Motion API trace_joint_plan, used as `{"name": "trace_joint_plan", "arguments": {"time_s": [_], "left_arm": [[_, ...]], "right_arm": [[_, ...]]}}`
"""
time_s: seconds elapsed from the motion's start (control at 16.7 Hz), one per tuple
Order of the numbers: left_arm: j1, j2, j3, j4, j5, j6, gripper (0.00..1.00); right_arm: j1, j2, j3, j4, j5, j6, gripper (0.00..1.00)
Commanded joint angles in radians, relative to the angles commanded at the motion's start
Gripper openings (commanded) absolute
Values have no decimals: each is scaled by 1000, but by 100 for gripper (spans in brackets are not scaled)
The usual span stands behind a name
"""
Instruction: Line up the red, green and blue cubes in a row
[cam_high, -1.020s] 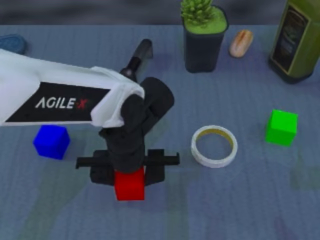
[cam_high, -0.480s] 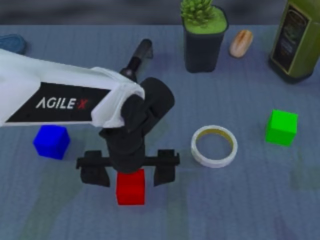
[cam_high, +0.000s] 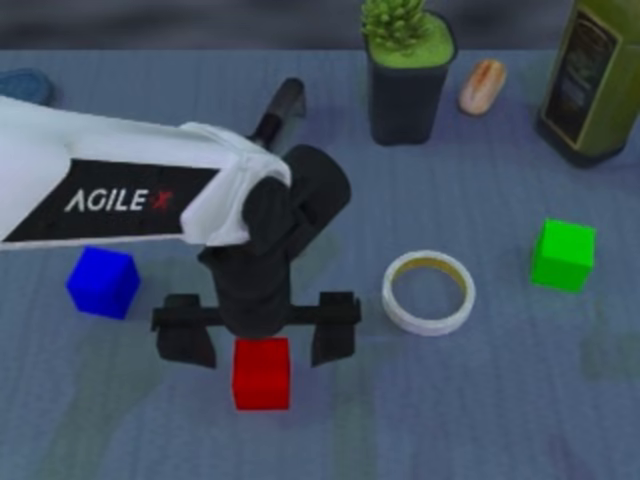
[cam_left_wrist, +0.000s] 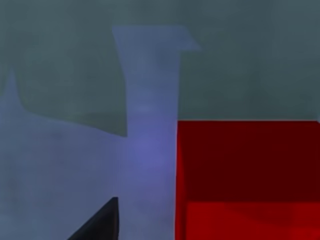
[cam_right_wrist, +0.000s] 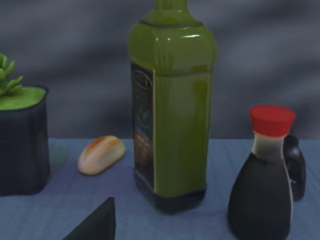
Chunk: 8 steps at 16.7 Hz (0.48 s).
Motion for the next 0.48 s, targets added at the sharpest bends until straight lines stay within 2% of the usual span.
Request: {"name": "trace_joint_plan", "arguments": {"time_s": [0.3,0.48], "left_arm": [[12,-77,99,-190,0,-4,100],[15,-97,118,-218,0,-4,100]], "right_arm": [[0,0,0,0,0,0,100],[0,0,0,0,0,0,100]]}}
